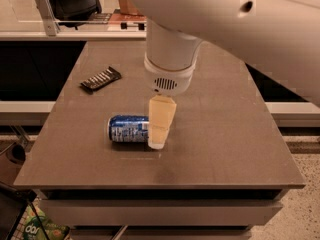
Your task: Place pepsi can upright
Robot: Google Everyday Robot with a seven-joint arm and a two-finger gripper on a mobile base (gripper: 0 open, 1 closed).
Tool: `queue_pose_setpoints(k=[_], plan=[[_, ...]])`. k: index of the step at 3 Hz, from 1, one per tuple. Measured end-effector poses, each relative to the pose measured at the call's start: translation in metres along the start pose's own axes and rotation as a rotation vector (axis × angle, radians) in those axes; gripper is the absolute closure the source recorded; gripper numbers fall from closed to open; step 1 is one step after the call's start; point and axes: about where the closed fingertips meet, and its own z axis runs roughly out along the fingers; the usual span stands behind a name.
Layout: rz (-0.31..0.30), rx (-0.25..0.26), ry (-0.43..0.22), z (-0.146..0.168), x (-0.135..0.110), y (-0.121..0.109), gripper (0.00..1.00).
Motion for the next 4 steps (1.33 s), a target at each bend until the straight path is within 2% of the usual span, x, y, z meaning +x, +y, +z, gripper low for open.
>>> queue_pose_setpoints(k=[1, 2, 3, 4], plan=[[-0.029, -0.033, -0.025, 0.008, -0.019, 0.005, 0.0], [-0.053, -0.042, -0.038, 0.014, -0.043, 0.013, 0.0], [-0.066, -0.051, -0.054, 0.025, -0.067, 0.023, 0.0], [-0.059, -0.053, -0.07, 0.039, -0.079, 0.029, 0.0]])
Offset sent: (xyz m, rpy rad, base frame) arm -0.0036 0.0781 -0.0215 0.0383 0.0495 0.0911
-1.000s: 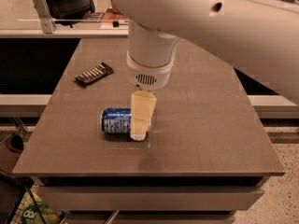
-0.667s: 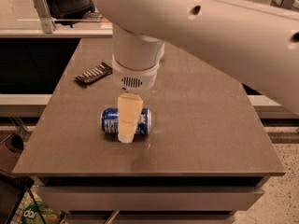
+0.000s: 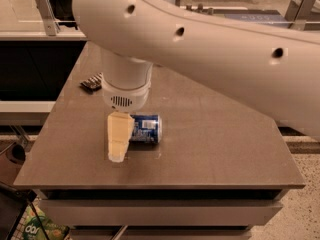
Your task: Place pepsi can upright
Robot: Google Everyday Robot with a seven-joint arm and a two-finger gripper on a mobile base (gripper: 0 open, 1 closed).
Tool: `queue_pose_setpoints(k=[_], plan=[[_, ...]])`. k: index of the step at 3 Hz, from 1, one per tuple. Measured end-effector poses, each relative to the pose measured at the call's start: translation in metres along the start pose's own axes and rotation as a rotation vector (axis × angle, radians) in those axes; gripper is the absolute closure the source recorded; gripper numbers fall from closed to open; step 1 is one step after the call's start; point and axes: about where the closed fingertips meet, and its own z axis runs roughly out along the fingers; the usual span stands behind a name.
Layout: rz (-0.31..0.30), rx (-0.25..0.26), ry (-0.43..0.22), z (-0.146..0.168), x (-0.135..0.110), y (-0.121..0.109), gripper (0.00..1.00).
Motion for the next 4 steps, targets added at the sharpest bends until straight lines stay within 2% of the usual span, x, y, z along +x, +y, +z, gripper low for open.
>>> queue_pose_setpoints(k=[1, 2, 4], plan=[[0.002, 0.001, -0.003, 0.0116, -0.0063, 0.001, 0.0], [-0.002, 0.013, 0.007, 0.0181, -0.0062, -0.0025, 0.18], [-0.003, 0.023, 0.004, 0.0132, -0.0065, -0.0014, 0.64]])
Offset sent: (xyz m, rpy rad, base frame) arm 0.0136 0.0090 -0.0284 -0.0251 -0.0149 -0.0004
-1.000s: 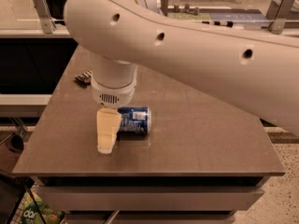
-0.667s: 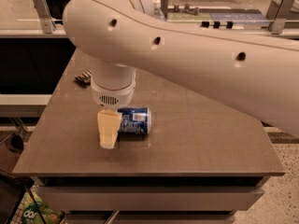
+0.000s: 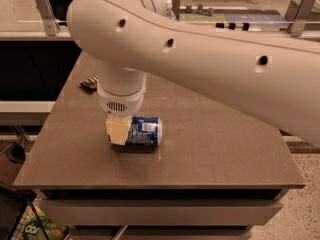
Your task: Place pepsi can upright
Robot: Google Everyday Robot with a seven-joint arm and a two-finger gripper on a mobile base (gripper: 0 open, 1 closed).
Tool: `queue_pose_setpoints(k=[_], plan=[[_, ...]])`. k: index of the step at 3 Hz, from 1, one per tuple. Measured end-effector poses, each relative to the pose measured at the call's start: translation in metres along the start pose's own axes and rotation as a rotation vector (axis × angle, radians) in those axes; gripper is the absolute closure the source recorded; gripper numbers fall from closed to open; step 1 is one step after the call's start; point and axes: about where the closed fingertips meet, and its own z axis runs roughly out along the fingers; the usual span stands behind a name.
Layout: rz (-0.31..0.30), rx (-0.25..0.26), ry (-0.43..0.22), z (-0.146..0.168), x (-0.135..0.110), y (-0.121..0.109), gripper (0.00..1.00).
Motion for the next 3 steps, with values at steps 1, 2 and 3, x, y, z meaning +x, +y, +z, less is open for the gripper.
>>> queue_pose_setpoints(k=[1, 2, 3], plan=[[-0.001, 0.005, -0.001, -0.0022, -0.0002, 0.0004, 0.88], [-0.001, 0.009, -0.002, -0.0042, -0.0003, 0.0008, 1.0], [-0.001, 0.01, -0.002, -0.0043, -0.0004, 0.0008, 1.0]])
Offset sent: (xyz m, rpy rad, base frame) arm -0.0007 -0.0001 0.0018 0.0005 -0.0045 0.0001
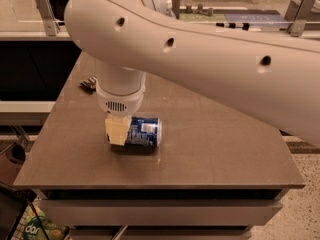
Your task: Place pepsi can upright
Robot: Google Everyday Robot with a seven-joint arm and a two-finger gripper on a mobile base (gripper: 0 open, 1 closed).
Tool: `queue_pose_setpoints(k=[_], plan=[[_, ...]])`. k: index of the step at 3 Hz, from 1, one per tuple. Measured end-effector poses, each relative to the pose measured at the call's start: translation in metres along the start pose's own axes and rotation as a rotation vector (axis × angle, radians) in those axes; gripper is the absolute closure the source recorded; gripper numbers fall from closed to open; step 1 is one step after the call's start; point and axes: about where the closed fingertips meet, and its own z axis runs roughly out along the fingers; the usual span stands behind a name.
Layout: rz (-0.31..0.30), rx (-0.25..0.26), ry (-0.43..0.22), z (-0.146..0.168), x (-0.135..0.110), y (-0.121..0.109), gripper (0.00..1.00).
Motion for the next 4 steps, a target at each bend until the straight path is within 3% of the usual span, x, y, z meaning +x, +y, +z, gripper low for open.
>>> queue_pose_setpoints(k=[1, 2, 4], plan=[[-0.013, 0.022, -0.027, -0.013, 0.011, -0.012, 1.0], [-0.011, 0.055, -0.104, -0.031, 0.032, -0.034, 1.0], [-0.011, 0.089, -0.326, -0.065, 0.076, -0.066, 1.0]])
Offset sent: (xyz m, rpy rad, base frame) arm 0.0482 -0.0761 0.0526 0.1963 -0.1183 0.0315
